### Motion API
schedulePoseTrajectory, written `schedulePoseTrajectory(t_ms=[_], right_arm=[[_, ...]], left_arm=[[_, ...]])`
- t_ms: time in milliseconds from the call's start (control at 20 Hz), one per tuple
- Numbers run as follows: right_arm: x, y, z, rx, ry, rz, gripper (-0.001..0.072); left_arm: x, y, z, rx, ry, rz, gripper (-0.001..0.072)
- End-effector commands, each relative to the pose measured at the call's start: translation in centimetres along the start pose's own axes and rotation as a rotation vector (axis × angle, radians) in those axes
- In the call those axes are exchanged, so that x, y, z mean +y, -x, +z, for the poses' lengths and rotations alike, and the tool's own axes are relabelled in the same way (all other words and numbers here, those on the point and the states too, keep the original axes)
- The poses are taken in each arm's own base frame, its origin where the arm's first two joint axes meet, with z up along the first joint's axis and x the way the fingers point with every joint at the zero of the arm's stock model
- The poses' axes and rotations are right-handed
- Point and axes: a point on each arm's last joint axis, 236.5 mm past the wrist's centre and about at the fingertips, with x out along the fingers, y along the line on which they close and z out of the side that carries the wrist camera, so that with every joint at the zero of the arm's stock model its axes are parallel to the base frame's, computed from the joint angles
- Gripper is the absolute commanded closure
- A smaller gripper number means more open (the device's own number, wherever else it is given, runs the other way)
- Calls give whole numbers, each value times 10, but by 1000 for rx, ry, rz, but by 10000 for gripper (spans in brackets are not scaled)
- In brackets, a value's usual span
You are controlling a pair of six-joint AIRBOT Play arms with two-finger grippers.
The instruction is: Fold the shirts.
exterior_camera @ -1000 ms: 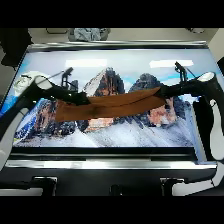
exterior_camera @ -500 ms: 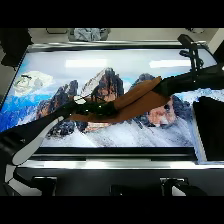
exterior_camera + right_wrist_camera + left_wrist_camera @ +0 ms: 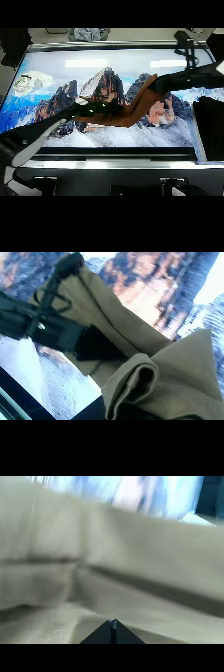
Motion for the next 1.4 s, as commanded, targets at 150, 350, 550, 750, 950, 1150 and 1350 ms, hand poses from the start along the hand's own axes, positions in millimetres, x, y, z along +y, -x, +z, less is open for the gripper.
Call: schedulePoseTrajectory(t_ms=[150, 350, 550, 750, 950, 1150, 1350], right_arm=[[72, -118, 41, -110, -23, 204, 673], [119, -205, 42, -149, -170, 318, 672], [146, -276, 16, -109, -366, 392, 671], [145, -310, 9, -150, -413, 335, 6], [110, -272, 1, -64, -199, 334, 30], [-15, -189, -72, 307, -96, 37, 36], [-94, -150, -144, 515, -294, -113, 46]], left_arm=[[6, 263, 122, -508, -175, 251, 683], [4, 396, 130, -755, -156, 308, 682], [-5, 424, 118, -783, -183, 322, 682], [-12, 406, 112, -744, -211, 309, 682], [-12, 400, 110, -724, -238, 316, 681], [-9, 400, 110, -717, -278, 341, 681], [-5, 398, 111, -707, -290, 351, 680]])
